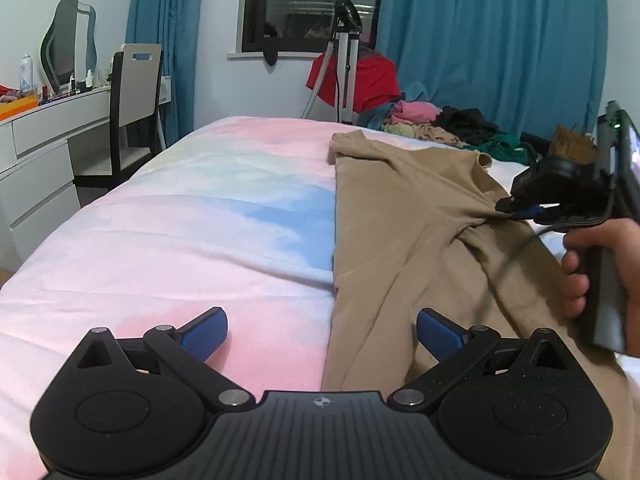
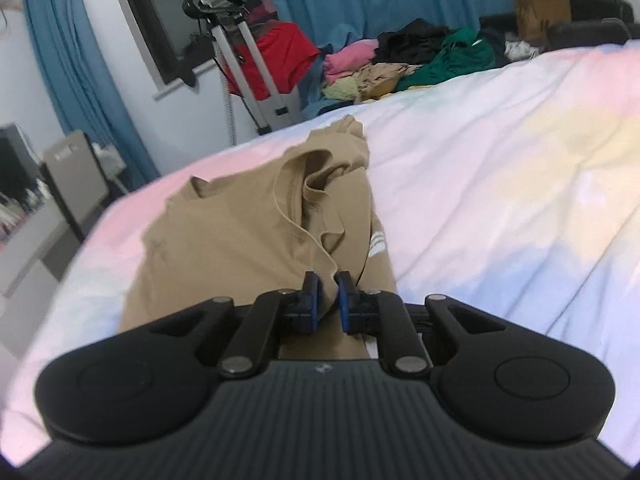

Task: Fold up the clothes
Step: 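Pinch the strip's edge with the right gripper, straighten it, then release, then grasp the strip's end with the left gripper and pull it straight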

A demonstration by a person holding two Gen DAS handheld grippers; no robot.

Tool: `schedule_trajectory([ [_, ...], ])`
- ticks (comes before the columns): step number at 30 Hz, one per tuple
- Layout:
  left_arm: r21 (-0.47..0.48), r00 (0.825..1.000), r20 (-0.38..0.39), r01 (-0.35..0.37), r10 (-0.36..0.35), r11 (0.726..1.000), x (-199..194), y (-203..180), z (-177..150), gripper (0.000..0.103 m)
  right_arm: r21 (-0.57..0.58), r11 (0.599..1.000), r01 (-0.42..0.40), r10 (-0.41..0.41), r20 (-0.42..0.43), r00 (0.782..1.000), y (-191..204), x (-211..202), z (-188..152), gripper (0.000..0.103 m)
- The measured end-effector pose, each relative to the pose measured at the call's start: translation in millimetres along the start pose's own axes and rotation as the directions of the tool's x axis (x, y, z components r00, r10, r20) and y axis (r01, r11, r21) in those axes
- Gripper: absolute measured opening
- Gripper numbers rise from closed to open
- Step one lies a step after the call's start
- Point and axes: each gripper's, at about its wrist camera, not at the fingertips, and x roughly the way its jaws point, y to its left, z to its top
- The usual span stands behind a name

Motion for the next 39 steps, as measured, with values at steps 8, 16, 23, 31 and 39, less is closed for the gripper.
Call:
schedule_trajectory([
  [8,0.020,1.000,0.022,-0.011,0.011,1.000,-21,-6,-2,0.102,-0.086,0.994,-0.067,0.070,0.031,0.997,-2,-105,11,0.084],
  [16,-0.009,0.998,-0.045,0.042,-0.042,0.999,-59,-1,2,0.102,-0.043,0.989,-0.141,0.142,0.004,0.990,-17,-239,-22,0.084],
  [23,-0.049,0.990,-0.114,0.080,-0.085,0.996,-93,7,2,0.102,-0.022,0.979,-0.201,0.201,-0.023,0.979,-41,-282,-60,0.084],
  [31,-0.308,0.951,-0.229,0.133,-0.210,0.942,-130,53,-15,0.099,0.067,0.969,-0.239,0.243,-0.064,0.968,-56,-259,-60,0.084],
  [39,-0.452,0.894,-0.404,-0.008,-0.196,0.892,-111,90,-9,0.096,0.125,0.960,-0.252,0.264,-0.093,0.960,-70,-256,-63,0.084],
])
